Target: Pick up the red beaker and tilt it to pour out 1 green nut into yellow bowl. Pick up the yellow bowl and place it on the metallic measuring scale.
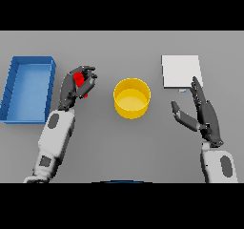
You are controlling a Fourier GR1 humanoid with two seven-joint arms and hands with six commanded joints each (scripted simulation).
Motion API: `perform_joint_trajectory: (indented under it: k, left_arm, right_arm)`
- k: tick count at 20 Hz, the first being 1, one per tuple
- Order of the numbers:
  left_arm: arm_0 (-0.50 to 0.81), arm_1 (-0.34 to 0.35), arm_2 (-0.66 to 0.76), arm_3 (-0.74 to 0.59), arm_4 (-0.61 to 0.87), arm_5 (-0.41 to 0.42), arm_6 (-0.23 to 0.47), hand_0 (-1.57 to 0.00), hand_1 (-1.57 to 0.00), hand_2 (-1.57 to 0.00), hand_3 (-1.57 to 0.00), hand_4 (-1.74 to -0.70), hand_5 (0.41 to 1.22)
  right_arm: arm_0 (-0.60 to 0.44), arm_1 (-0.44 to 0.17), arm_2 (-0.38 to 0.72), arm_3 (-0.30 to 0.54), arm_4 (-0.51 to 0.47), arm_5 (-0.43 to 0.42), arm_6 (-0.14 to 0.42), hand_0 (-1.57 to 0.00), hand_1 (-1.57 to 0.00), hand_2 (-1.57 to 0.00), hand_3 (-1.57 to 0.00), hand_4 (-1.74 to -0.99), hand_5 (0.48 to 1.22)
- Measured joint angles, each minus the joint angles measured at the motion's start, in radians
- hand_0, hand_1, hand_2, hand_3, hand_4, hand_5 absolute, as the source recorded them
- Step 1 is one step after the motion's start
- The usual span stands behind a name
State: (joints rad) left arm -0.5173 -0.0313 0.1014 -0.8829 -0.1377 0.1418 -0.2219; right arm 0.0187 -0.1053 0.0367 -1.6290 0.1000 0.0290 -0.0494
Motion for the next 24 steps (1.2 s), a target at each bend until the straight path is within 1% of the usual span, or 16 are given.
perform_joint_trajectory:
  k: [1,2,3,4,5,7,9,11,12,13,16,17,18,20,22,24]
  left_arm:
    - [-0.003,0.007,0.011,0.017,0.006,-0.003,-0.011,-1.17,-1.16,-1.15,-1.08,-1.53,1.043]
    - [-0.014,0.01,0.008,0.023,-0.003,0.008,-0.001,-1.25,-1.24,-1.24,-1.13,-1.57,1.079]
    - [-0.013,0.008,0.005,0.034,0.002,0.008,-0.038,-1.31,-1.3,-1.3,-1.15,-1.6,1.107]
    - [-0.016,0.009,-0.007,0.026,-0.001,0.006,-0.031,-1.36,-1.36,-1.36,-1.18,-1.62,1.13]
    - [-0.018,0.001,-0.014,0.029,0.0,0.007,-0.023,-1.41,-1.4,-1.4,-1.26,-1.59,1.148]
    - [-0.005,0.005,-0.037,0.008,-0.012,0.013,-0.004,-1.47,-1.46,-1.46,-1.37,-1.54,1.174]
    - [-0.002,0.002,-0.053,-0.006,-0.02,0.014,-0.023,-1.5,-1.5,-1.5,-1.44,-1.52,1.191]
    - [-0.011,0.014,-0.048,-0.028,-0.028,0.013,-0.011,-1.53,-1.53,-1.53,-1.49,-1.51,1.202]
    - [-0.007,0.008,-0.052,-0.048,-0.032,0.014,-0.008,-1.54,-1.54,-1.54,-1.5,-1.5,1.206]
    - [-0.017,0.007,-0.047,-0.062,-0.028,0.012,0.016,-1.54,-1.54,-1.54,-1.52,-1.5,1.209]
    - [-0.01,0.02,-0.064,-0.138,-0.052,0.007,0.048,-1.56,-1.56,-1.56,-1.54,-1.5,1.215]
    - [-0.015,0.032,-0.075,-0.162,-0.071,0.006,0.07,-1.56,-1.56,-1.56,-1.55,-1.5,1.216]
    - [-0.011,0.039,-0.094,-0.182,-0.096,-0.001,0.085,-1.56,-1.56,-1.56,-1.55,-1.55,1.195]
    - [-0.022,0.069,-0.131,-0.234,-0.149,-0.008,0.155,-1.57,-1.57,-1.56,-1.56,-1.62,1.174]
    - [-0.03,0.089,-0.16,-0.254,-0.192,-0.018,0.2,-1.57,-1.57,-1.56,-1.56,-1.62,1.165]
    - [-0.04,0.098,-0.175,-0.256,-0.216,-0.026,0.222,-1.57,-1.57,-1.56,-1.56,-1.62,1.151]
  right_arm:
    - [0.004,-0.002,-0.002,0.011,0.0,0.003,-0.001,0.0,0.0,0.0,0.0,-1.291,0.649]
    - [0.003,0.0,-0.001,0.003,0.002,-0.002,0.0,0.0,0.0,0.0,0.0,-1.292,0.651]
    - [0.01,-0.004,0.0,-0.004,0.001,0.002,-0.006,0.0,0.0,0.0,0.0,-1.29,0.651]
    - [0.008,-0.001,0.003,-0.004,0.002,0.002,0.002,0.0,0.0,0.0,0.0,-1.29,0.649]
    - [0.0,0.0,0.003,0.001,0.005,-0.001,0.015,0.0,0.0,0.0,0.0,-1.29,0.648]
    - [0.009,-0.005,-0.002,0.003,-0.001,0.004,0.007,0.0,0.0,0.0,0.0,-1.288,0.648]
    - [0.006,0.001,0.002,0.011,0.01,-0.004,-0.011,0.0,0.0,0.0,0.0,-1.289,0.65]
    - [0.003,-0.008,-0.004,0.008,0.002,0.005,-0.022,0.0,0.0,0.0,0.0,-1.292,0.655]
    - [0.004,0.001,0.001,0.01,0.001,0.004,-0.023,0.0,0.0,0.0,0.0,-1.292,0.656]
    - [0.01,0.003,0.005,0.006,0.005,0.003,-0.016,0.0,0.0,0.0,0.0,-1.294,0.659]
    - [0.005,0.006,0.014,0.006,0.021,-0.004,-0.009,0.0,0.0,0.0,0.0,-1.295,0.665]
    - [0.02,0.006,0.019,0.002,0.028,-0.004,-0.027,0.0,0.0,0.0,0.0,-1.289,0.664]
    - [0.011,0.003,0.015,0.003,0.027,-0.005,-0.025,0.0,0.0,0.0,0.0,-1.285,0.662]
    - [-0.004,0.002,0.01,0.013,0.022,-0.003,-0.023,0.0,0.0,0.0,0.0,-1.277,0.664]
    - [-0.014,0.002,0.007,0.027,0.024,-0.006,-0.03,0.0,0.0,0.0,0.0,-1.277,0.672]
    - [0.009,0.001,0.007,0.022,0.016,0.004,-0.031,0.0,0.0,0.0,0.0,-1.277,0.677]
